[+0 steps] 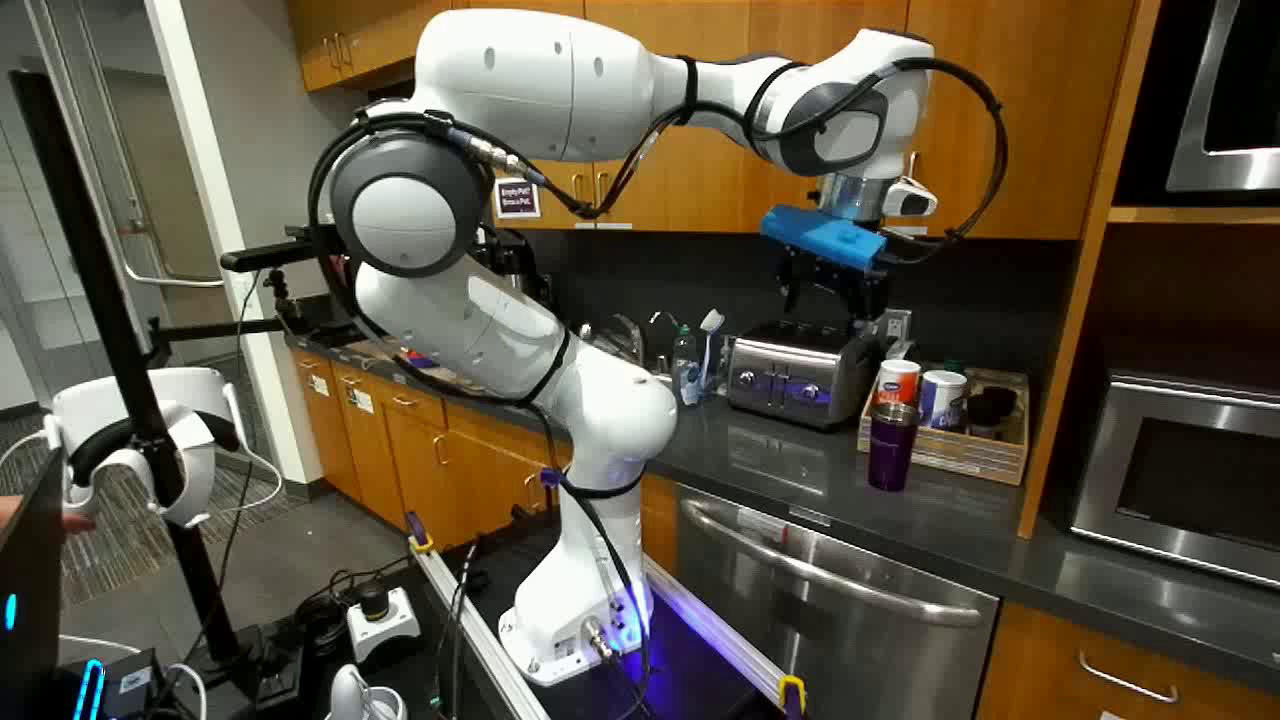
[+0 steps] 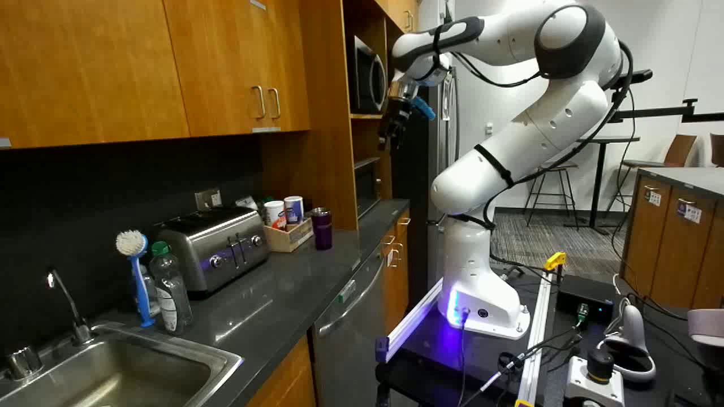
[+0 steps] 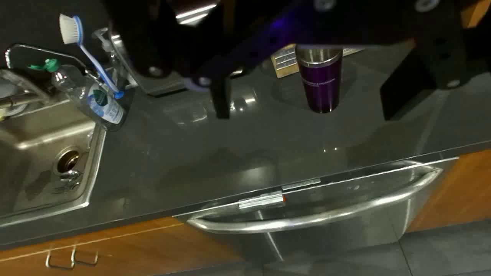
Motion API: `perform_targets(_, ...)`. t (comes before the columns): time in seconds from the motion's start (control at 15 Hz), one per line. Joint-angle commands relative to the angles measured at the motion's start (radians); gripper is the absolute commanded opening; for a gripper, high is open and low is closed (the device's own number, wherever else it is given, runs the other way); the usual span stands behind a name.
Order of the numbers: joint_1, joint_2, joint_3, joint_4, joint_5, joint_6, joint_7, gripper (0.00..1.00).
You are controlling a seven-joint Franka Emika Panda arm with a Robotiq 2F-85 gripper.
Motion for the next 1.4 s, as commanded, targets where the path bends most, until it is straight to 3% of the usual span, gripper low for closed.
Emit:
perform_targets(0.0,-0.019,0.008,0.013,0.002,0.013,-0.002,-0.013,1.0)
perform_targets(1.33,-0.017,0.017,0.022,0.002,0.02,-0.001,0.0,1.0)
